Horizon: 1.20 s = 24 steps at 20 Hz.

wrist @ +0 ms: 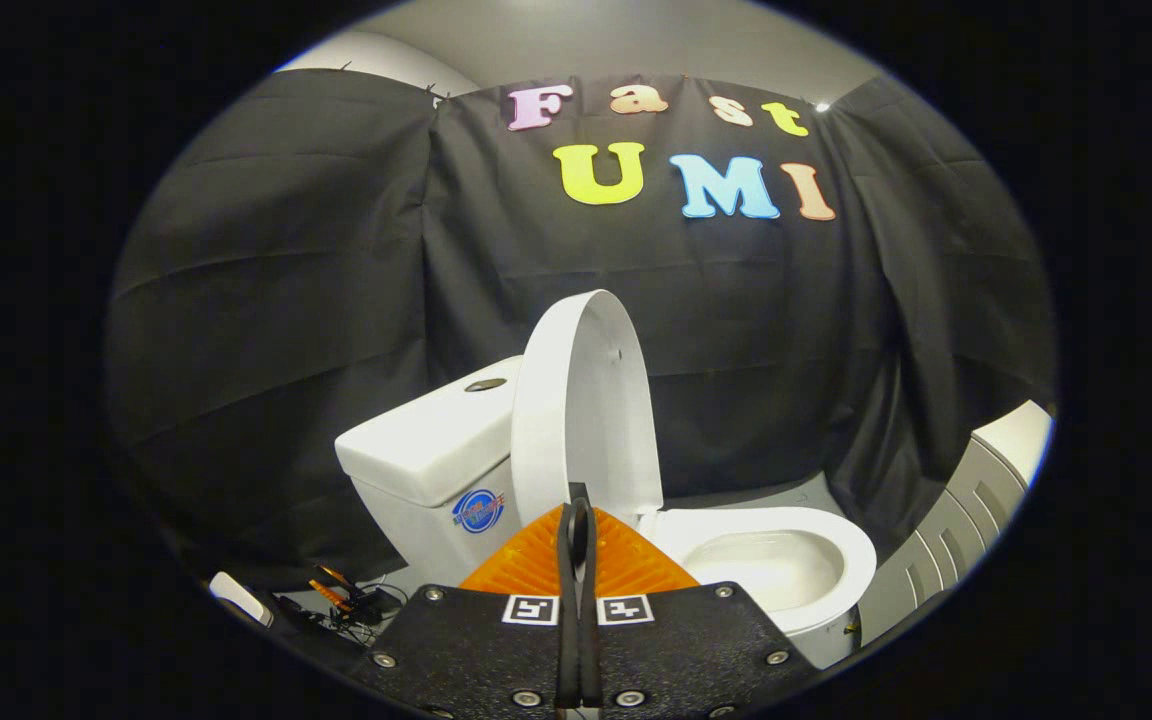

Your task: Open the toilet lid.

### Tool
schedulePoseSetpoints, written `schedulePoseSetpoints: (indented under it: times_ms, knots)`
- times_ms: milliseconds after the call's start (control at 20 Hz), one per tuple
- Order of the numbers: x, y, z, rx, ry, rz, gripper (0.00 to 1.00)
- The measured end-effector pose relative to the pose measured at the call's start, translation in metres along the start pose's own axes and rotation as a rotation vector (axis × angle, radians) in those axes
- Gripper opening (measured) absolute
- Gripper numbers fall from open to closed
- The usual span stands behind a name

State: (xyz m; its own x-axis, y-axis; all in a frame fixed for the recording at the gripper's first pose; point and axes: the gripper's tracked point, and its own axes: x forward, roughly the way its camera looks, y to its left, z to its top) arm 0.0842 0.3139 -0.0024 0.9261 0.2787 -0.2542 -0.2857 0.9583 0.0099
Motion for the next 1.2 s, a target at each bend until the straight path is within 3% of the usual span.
schedulePoseSetpoints:
  times_ms: [750, 850, 950, 1000, 1200]
  knots:
    - [0.008, 0.030, 0.007, -0.106, -0.018, 0.076, 0.00]
    - [0.009, 0.038, 0.003, -0.082, -0.004, 0.146, 0.01]
    - [0.005, 0.033, 0.002, -0.088, 0.012, 0.167, 0.22]
    - [0.000, 0.029, 0.008, -0.099, -0.004, 0.168, 0.27]
    - [-0.024, 0.021, 0.017, -0.105, -0.065, 0.192, 0.97]
